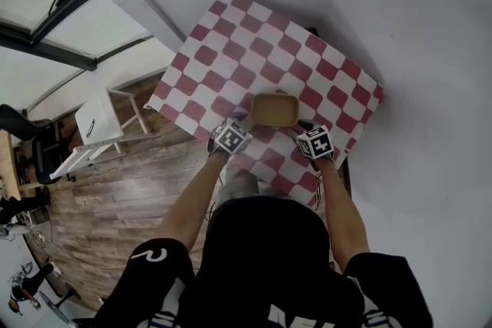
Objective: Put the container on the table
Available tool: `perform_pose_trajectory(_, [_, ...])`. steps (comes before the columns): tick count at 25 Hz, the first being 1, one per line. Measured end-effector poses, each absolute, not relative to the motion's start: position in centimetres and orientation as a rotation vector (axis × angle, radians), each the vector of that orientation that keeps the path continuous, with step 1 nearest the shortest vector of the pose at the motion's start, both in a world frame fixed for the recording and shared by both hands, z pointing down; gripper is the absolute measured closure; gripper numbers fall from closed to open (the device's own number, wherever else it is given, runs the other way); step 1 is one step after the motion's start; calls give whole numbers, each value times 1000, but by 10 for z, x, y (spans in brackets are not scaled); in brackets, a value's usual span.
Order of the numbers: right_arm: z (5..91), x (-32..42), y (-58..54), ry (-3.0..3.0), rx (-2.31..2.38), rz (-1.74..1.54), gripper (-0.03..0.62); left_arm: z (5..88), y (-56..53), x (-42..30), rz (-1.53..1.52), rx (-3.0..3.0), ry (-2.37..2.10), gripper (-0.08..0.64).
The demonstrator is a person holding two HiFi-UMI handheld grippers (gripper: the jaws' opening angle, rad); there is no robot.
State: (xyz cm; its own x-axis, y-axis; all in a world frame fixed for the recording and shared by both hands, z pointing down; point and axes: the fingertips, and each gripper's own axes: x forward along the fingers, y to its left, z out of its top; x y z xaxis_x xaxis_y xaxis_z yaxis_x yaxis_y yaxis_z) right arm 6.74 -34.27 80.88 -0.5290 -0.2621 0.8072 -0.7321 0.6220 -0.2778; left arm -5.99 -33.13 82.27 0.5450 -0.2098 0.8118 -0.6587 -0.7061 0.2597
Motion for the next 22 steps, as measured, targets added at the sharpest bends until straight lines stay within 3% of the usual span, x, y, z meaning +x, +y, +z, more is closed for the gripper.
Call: perform_pose_trajectory(22, [768, 77, -329, -2161, 857, 752, 374, 776, -310, -67, 979, 2259, -814, 285])
